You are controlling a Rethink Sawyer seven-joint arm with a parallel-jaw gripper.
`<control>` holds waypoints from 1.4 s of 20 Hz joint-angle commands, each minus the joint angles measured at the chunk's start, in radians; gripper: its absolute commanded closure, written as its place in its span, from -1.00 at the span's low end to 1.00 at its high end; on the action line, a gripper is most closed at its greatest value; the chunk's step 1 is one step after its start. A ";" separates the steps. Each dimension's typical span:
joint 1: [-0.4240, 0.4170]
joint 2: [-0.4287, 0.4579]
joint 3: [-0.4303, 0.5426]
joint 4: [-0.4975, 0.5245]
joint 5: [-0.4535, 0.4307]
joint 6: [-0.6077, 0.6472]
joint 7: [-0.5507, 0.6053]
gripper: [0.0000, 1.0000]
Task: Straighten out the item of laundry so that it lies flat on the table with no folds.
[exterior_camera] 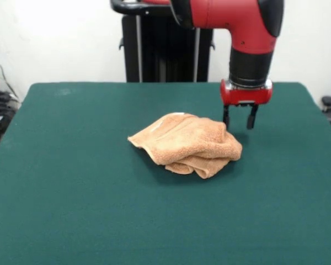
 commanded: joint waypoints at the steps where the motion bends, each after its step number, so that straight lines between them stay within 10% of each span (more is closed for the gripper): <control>1: 0.026 0.026 0.030 -0.087 -0.009 0.254 0.058 -1.00; 3: 0.033 -0.059 0.011 -0.026 0.017 0.188 0.127 -1.00; 16: 0.087 0.061 -0.099 -0.129 0.001 0.231 0.151 -1.00; 28: 0.048 -0.028 -0.013 -0.066 0.017 0.368 0.111 -1.00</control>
